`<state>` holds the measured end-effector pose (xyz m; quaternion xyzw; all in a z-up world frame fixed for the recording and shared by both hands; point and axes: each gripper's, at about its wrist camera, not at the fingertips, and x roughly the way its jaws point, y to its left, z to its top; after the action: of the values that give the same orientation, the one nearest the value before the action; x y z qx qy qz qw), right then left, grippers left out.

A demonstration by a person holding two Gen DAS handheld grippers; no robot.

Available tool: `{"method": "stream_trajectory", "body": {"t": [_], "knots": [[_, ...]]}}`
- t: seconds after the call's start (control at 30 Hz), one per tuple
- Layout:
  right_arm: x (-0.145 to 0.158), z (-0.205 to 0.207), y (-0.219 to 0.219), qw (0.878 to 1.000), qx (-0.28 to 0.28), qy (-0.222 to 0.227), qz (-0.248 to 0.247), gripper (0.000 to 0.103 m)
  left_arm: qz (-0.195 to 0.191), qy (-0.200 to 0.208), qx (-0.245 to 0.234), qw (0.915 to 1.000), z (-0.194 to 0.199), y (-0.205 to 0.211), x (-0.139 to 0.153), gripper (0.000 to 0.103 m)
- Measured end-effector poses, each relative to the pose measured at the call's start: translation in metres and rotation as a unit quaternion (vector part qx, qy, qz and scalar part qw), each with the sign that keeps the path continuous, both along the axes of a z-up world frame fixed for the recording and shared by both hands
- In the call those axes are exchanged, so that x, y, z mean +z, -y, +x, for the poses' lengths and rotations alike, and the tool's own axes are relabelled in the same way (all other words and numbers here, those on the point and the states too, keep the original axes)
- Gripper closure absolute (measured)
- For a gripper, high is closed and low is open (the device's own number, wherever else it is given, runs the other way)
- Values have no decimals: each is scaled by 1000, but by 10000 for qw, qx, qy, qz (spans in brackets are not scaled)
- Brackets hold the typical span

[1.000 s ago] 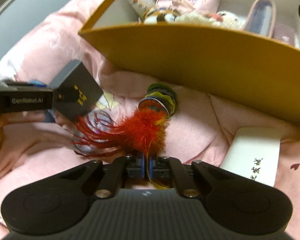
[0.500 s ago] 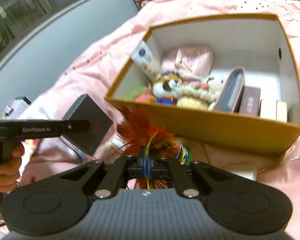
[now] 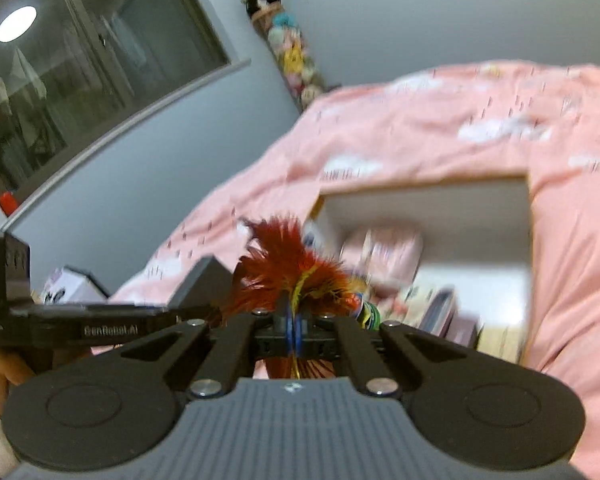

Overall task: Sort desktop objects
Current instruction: 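Carry the gift box and feather toy over the open box with both grippers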

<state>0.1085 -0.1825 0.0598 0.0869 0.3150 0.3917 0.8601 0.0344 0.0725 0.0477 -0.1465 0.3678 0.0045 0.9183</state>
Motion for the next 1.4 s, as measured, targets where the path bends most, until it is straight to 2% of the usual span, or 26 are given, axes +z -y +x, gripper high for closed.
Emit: {"method": "stream_trajectory", "body": {"t": [0.13,0.27,0.47,0.67,0.93,1.17,1.3,1.4], "knots": [[17,17,14,9989,-370,267,46,102,45,189,-187,9996,22,13,8,65],[20,35,20,9976,-612,324,13,102,8,236,-369,9990,53,24,6,65],[11,60,21,9969,-748,243,-73,102,-110,121,-543,9984,102,30,-14,65],[-1,84,18,9966,-806,129,-146,102,-110,-12,-455,9989,146,22,-37,65],[-23,110,10,9967,-768,-126,-238,102,-773,-290,-296,9961,187,-10,-76,65],[-35,123,12,9961,-778,-290,-286,102,-1119,-390,-131,9929,202,-32,-103,65],[-42,128,10,9956,-793,-389,-325,102,-929,-376,-247,9947,204,-29,-108,63],[-46,130,11,9950,-809,-465,-356,102,-498,-463,-168,9975,205,-23,-109,53]]}}
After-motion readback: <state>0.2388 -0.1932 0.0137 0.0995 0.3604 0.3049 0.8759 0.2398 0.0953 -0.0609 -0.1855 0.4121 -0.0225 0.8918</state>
